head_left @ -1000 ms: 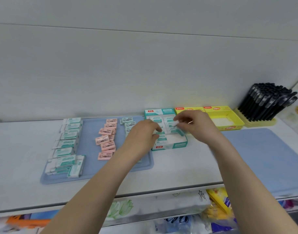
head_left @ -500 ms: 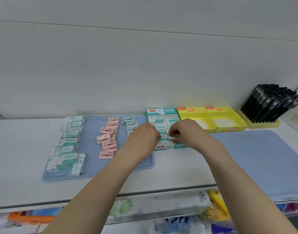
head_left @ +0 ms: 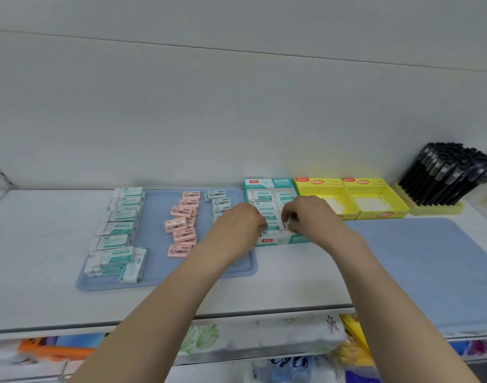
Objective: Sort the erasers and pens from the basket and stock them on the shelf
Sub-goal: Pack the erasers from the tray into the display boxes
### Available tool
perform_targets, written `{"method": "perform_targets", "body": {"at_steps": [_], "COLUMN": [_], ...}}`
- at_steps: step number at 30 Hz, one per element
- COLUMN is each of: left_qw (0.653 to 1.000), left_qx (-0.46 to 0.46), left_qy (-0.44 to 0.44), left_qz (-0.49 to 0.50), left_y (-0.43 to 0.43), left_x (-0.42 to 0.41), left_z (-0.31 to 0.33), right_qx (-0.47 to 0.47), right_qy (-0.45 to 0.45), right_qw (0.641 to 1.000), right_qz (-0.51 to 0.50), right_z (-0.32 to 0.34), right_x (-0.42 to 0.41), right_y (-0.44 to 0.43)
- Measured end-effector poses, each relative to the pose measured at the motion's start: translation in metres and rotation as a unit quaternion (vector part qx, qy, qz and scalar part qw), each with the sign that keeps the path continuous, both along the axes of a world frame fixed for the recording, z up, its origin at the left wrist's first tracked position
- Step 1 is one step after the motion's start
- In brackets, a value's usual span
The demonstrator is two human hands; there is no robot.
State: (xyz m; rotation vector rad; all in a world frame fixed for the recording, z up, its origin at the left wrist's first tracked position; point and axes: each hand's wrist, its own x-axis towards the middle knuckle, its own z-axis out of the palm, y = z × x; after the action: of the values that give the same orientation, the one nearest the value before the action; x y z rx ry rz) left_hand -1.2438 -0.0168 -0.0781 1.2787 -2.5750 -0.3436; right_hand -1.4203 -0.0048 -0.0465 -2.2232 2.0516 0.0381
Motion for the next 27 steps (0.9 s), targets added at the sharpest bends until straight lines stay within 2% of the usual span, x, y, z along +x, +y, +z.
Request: {"method": "perform_targets", "body": {"at_steps": [2,4,7,9,12,16,22,27], "left_qw": [0.999,0.995,0.973,0.956,0.938,0.944,0.95,0.954], "left_qx": [-0.011,-0.047,-0.104,-0.13,-0.132,-0.091,-0.06,-0.069], "left_qy": [0.031,0.085,0.164,0.177,0.16,0.134,0.152,0.157], "left_qz": [0.003,0.031,0.121,0.192,0.278,0.289,0.267,0.247], "left_y": [0.006,0.012,0.023,0.031,0.045,0.051,0.051,0.044], "left_x": [0.014,0.039,0.091,0.13,0.183,0.221,0.225,0.226], "left_z": [0.007,0.015,0.022,0.02,0.01,-0.014,-0.03,-0.029], "right_qx": [-0.022,-0.093,-0.174,-0.164,-0.11,-0.014,0.052,0.054], "right_qy": [-0.028,-0.085,-0.221,-0.273,-0.263,-0.206,-0.136,-0.205], "right_qw": [0.999,0.992,0.96,0.947,0.948,0.954,0.968,0.957], "right_qz": [-0.014,-0.025,0.01,0.052,0.139,0.219,0.204,0.196], "right_z": [0.001,0.001,0.002,0.002,-0.003,-0.008,-0.011,-0.01], "right_x": [0.003,0.016,0.055,0.089,0.143,0.202,0.235,0.232], "right_y": [0.0,0.004,0.015,0.022,0.027,0.027,0.029,0.028]}}
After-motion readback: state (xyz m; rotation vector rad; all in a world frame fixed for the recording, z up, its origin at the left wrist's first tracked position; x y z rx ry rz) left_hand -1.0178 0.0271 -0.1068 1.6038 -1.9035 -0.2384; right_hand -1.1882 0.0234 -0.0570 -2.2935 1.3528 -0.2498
